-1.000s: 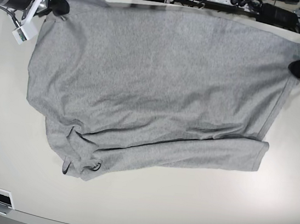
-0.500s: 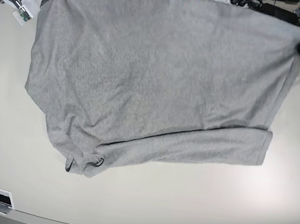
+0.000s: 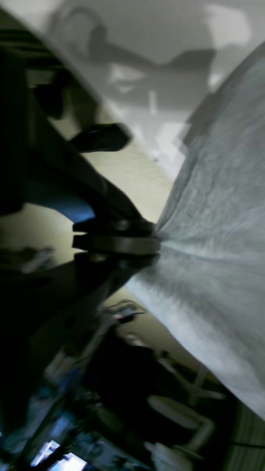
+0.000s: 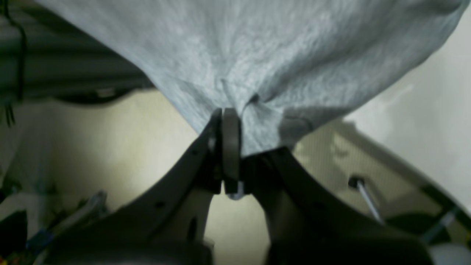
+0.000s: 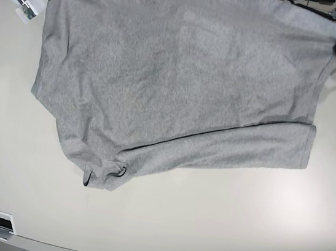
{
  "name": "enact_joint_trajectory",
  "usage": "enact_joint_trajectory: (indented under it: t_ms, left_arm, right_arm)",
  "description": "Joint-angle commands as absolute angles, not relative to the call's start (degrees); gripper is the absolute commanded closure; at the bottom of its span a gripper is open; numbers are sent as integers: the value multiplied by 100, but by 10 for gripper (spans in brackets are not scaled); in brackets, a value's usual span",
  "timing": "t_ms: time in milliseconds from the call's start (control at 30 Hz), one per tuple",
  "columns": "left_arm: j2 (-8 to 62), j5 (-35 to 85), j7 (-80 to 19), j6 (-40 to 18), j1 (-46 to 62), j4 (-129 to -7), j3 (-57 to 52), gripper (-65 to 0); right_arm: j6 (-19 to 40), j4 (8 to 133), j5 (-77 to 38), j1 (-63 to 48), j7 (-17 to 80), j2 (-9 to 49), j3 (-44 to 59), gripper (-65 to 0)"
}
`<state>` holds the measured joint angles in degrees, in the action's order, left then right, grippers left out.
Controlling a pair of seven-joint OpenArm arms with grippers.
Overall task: Layout the t-shirt on the table in an organized manner, then fold the t-shirt properly
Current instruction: 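Lift the shoulders with both grippers and pull them apart to stretch the shirt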
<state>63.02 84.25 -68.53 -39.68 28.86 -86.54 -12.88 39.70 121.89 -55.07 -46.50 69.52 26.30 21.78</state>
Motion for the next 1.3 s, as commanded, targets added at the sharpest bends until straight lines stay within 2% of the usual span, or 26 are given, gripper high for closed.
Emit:
enact_joint_trajectory:
  t_ms: [0,267,400,600,867,1033,1167,1267]
  left_arm:
    - [6434,8500,-6792,-4000,2842,-8700,-1365,0]
    - [5957,8500,-6781,-4000,2224,-8700,-1365,0]
    - [5765,8458,-6643,-4000,2049,-8694,-1365,0]
    - [5699,7784,-6272,-4000,2045,-8689,-1365,0]
    - [5699,7113,-5959,-4000,2045,-8689,-1365,0]
    - [5697,6285,-5406,-4000,2045,-8689,-1365,0]
    - [5682,5640,-4941,-3540,2045,-8689,-1365,0]
    - [5616,5485,-4794,-3487,2023,-8689,-1365,0]
  right_arm:
    - [4000,12289,-5564,-4676,6825,2700,2217,0]
    - [4000,12289,-5349,-4622,5961,2696,2217,0]
    - [4000,12267,-4984,-4372,5883,2650,2215,0]
    - [4000,12160,-4901,-3997,5603,2650,2215,0]
    - [4000,11124,-4950,-3435,5610,2648,2211,0]
    - [4000,10857,-4947,-3170,5610,2650,2211,0]
    - [4000,10857,-4950,-2998,5607,2635,2211,0]
    - [4000,10857,-4945,-2869,5590,2635,2211,0]
